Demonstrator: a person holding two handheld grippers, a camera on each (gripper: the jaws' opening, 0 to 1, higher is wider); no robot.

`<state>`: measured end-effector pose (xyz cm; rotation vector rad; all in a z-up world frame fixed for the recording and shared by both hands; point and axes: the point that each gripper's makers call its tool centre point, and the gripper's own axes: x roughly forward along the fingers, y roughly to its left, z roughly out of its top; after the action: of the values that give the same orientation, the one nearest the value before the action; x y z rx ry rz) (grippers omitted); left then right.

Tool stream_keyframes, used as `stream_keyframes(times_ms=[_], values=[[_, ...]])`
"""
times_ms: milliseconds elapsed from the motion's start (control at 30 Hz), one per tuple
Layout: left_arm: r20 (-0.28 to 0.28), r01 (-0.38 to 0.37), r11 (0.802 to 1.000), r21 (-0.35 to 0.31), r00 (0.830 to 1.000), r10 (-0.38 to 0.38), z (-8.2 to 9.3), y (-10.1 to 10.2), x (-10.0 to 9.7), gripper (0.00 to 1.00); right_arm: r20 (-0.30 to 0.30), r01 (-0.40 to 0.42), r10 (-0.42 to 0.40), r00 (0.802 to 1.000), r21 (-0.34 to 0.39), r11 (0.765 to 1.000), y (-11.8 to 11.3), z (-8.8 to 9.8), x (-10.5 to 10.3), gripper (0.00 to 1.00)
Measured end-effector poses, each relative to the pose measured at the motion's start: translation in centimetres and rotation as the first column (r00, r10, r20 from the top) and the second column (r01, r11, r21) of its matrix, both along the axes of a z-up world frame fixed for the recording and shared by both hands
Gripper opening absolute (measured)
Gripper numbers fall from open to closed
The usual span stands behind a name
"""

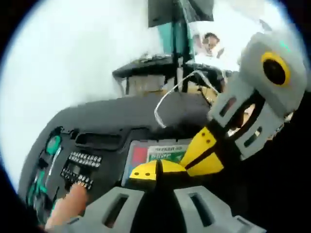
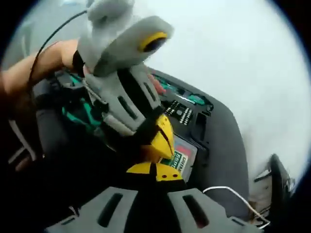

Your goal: Pick up the tools and put them into their designated positions in the toolbox.

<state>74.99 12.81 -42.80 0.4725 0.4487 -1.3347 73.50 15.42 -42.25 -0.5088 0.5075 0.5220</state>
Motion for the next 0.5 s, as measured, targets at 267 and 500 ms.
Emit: stream_keyframes(times_ms=[267,500], values=[[-0.173,-0.459,0.829,-0.32,0.889,0.425,9.0,10.2,2.6,0.0,0.274,0.128,-0.261,0.925,0.422,0.897,-6.5,6.8,0.9,0.05],[-0.253,-0.479,0.04,-0.877,0.532,0.808,22.9,38.7,-2.8,0.28,0.473,0.121,-0.462,0.75,0.588,0.799,-9.4,12.4,5.3,0.19]])
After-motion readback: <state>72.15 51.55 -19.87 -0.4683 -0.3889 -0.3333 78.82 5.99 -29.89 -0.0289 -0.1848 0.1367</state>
